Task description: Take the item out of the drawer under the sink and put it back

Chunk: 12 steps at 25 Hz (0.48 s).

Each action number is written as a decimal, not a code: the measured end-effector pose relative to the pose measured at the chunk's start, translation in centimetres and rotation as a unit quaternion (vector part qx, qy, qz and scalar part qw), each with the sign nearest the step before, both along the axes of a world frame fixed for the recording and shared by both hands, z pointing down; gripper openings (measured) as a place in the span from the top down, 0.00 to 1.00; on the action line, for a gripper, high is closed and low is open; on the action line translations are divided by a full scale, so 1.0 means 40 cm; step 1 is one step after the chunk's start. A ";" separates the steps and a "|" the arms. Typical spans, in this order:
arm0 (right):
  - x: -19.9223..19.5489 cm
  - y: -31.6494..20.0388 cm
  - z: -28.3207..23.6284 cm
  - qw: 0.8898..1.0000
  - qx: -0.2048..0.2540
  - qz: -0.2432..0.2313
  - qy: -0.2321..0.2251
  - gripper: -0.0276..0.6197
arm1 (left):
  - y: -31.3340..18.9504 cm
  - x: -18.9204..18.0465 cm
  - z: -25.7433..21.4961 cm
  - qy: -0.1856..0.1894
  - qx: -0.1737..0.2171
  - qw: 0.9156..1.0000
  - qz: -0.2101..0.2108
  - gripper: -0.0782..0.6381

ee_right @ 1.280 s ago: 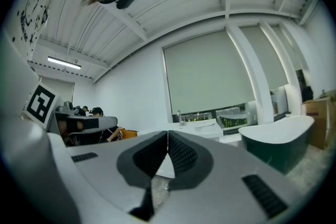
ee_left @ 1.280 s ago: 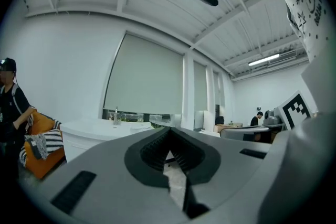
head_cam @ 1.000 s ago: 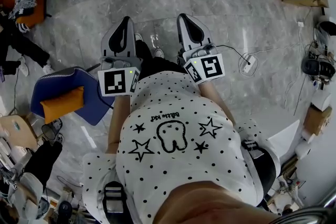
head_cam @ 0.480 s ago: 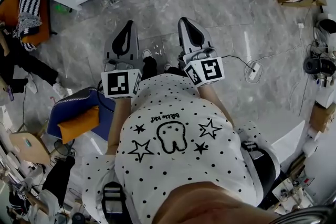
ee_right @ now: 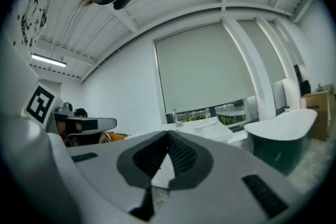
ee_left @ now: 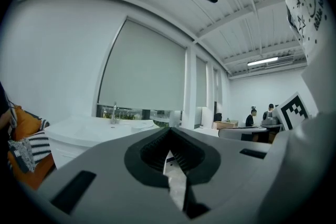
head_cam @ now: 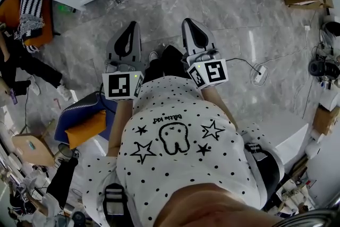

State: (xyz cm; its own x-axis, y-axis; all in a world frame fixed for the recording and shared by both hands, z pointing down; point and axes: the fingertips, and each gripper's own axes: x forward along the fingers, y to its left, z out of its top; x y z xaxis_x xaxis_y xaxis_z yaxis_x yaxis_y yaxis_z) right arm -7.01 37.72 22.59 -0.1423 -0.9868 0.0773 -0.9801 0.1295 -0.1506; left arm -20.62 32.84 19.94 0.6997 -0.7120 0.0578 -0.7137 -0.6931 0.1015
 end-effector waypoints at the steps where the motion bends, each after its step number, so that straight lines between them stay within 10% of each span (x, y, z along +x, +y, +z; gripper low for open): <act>1: 0.004 -0.014 0.003 1.000 -0.002 0.000 0.000 0.94 | -0.013 0.003 0.003 0.000 -0.002 1.000 -0.001 0.89; 12: 0.071 -0.224 0.013 0.999 -0.005 -0.046 -0.004 0.94 | -0.204 0.052 0.004 0.007 -0.007 0.999 -0.052 0.89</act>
